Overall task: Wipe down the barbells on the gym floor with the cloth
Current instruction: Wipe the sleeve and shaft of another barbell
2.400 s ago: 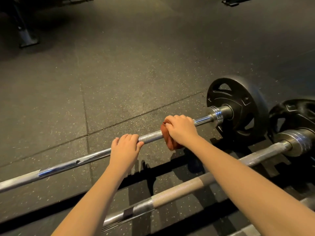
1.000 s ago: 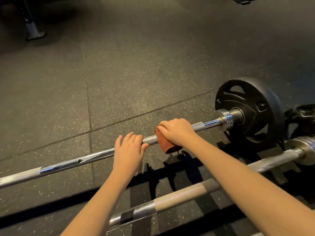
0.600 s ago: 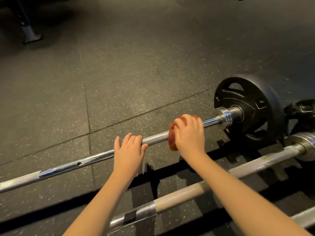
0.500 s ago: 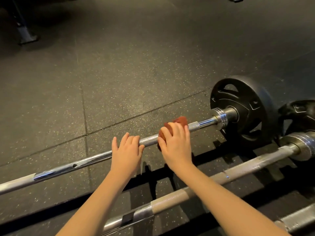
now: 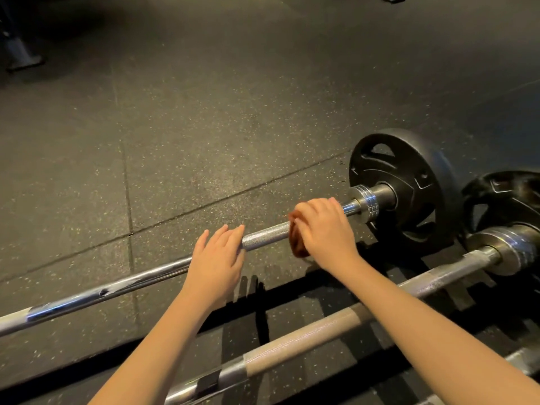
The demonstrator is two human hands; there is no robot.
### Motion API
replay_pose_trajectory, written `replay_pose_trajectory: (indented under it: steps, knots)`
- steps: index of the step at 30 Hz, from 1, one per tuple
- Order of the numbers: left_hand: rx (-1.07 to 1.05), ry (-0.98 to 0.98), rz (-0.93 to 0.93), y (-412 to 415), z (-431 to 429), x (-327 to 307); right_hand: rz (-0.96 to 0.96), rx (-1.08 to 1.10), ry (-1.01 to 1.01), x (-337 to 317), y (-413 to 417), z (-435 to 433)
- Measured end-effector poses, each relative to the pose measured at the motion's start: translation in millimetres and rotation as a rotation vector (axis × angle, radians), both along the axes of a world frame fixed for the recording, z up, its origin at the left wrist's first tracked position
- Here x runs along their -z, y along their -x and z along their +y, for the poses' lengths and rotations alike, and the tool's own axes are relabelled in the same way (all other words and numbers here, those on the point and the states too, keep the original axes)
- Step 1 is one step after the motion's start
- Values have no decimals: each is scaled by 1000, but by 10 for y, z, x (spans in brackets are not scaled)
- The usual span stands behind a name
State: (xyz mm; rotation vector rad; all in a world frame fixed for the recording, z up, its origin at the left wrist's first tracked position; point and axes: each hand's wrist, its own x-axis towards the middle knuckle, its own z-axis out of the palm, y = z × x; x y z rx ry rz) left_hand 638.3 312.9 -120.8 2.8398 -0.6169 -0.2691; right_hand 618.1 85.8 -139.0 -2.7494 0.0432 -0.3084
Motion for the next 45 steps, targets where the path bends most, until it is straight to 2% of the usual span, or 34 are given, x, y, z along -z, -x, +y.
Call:
replay_pose_trajectory:
  steps: [3, 4, 8, 11, 13, 15, 17, 18, 20, 22, 23, 25, 28, 30, 32, 33, 34, 36, 37, 39, 43, 45]
  knots:
    - [-3, -2, 4, -18, -30, 42, -18, 266, -25, -14, 13, -27]
    - [-6, -7, -11, -20, -44, 55, -26, 287, -44, 5, 37, 70]
    - [-39, 24, -72, -25, -35, 89, 1, 38, -10, -7, 51, -107]
    - [-37, 21, -74, -31, -37, 95, 28, 174, 64, -37, -4, -284]
    - [-37, 11, -70, -22, -61, 90, -29, 275, 20, -14, 63, -27]
    - [-48, 22, -79, -6, -69, 82, -85, 145, -40, 51, 134, 153]
    - [-53, 23, -79, 2, -62, 67, -39, -35, -15, 4, 92, -29]
    - [-50, 20, -77, 1, -59, 60, 7, -53, 13, -39, 31, -167]
    - [-49, 24, -75, -8, -63, 48, 66, 75, 35, -87, -78, -324]
    - [-52, 23, -73, 2, -76, 44, 22, 274, -23, -65, -31, -151]
    - [-54, 24, -75, 6, -77, 45, -6, 297, -55, -42, 34, 24]
    - [-54, 16, -81, 13, -67, 49, -25, 139, -75, 34, 190, 222]
    - [-45, 9, -80, 0, -52, 39, 64, -125, -55, -64, 118, -100]
    - [-42, 9, -73, -2, -60, 34, 87, -41, 7, -144, -65, -277]
    - [-41, 9, -65, 14, -80, 40, 51, 223, -25, -139, -71, -123]
    - [-45, 14, -67, 20, -86, 37, 29, 285, -51, -83, -22, 56]
    - [-47, 13, -68, 24, -86, 38, -1, 262, -56, -23, 50, 238]
    - [-50, 12, -68, 27, -77, 29, -22, 41, -37, 51, 161, 337]
    - [-47, 15, -65, 27, -67, 20, 4, -62, -40, 18, 118, 226]
    - [-45, 14, -61, 34, -54, 2, 89, -107, 11, -81, -50, -43]
    - [-40, -50, -9, 6, -90, -44, 42, 289, -47, -105, -68, 48]
    - [-31, -79, 115, -93, -115, -121, -5, 193, -73, -36, 57, 183]
